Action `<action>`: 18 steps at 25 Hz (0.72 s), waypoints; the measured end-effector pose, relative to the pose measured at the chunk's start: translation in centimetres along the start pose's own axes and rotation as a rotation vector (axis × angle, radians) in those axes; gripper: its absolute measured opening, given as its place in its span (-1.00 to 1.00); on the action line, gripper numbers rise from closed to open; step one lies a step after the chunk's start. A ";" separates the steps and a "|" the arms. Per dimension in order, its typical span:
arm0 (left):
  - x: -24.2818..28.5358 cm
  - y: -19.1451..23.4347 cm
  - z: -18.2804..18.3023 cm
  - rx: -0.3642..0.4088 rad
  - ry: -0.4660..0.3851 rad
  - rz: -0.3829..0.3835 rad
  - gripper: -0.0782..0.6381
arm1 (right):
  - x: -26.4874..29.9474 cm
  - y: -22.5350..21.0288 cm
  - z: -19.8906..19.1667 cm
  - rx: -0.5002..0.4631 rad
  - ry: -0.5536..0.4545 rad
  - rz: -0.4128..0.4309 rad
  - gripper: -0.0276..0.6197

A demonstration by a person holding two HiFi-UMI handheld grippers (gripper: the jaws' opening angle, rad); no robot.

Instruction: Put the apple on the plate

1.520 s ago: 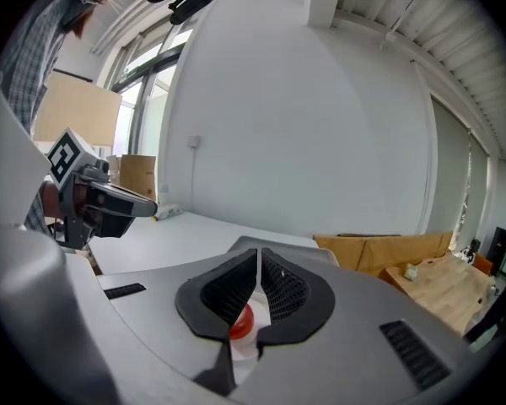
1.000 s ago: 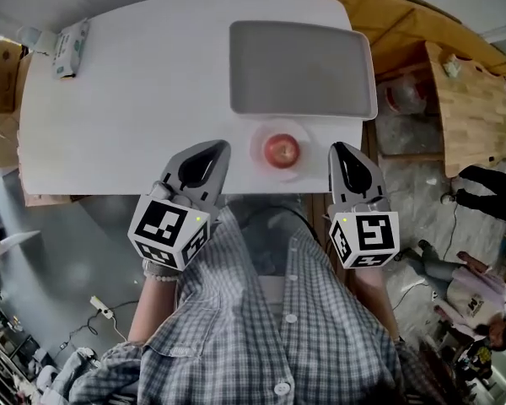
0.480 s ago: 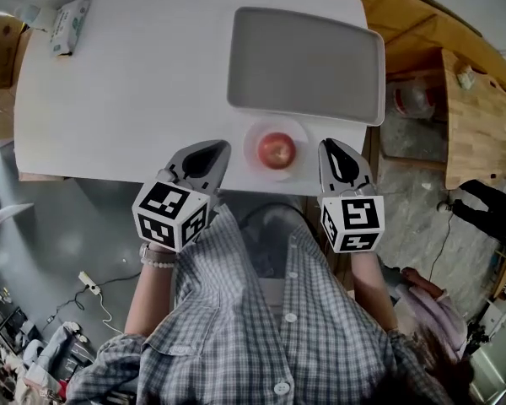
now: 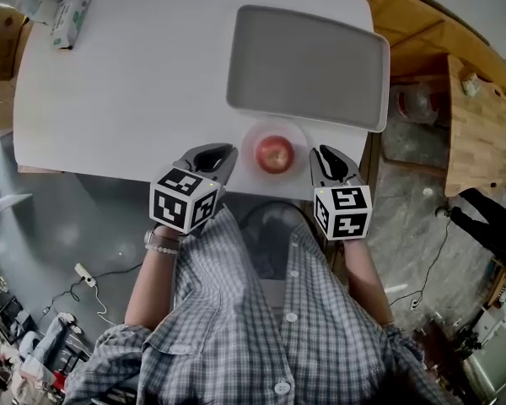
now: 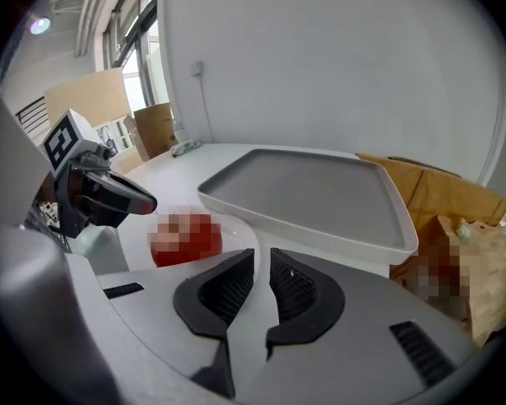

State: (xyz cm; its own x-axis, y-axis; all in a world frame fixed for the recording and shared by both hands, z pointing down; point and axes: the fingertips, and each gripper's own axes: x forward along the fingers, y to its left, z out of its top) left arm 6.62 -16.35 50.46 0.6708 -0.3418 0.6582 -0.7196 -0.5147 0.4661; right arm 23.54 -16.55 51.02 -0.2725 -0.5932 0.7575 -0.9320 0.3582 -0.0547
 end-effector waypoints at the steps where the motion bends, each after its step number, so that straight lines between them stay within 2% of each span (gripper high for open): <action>1: 0.4 0.1 -0.3 -0.007 0.011 -0.005 -0.75 | 0.3 0.0 -0.2 0.007 0.008 0.005 -0.81; 7: 1.8 1.1 -1.6 -0.053 0.043 0.013 -0.69 | 1.5 0.7 -1.6 0.099 0.048 0.094 -0.66; 12: 2.9 1.2 -2.9 -0.104 0.088 0.007 -0.57 | 2.1 0.7 -3.0 0.161 0.103 0.126 -0.65; 18: 3.7 1.4 -3.5 -0.111 0.114 0.011 -0.55 | 2.8 1.3 -3.9 0.203 0.140 0.171 -0.65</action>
State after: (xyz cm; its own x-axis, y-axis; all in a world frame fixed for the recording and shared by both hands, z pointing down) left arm 7.47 -15.55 55.59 0.6423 -0.2527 0.7236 -0.7468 -0.4188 0.5166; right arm 22.45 -14.94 55.58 -0.4069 -0.4265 0.8078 -0.9082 0.2842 -0.3074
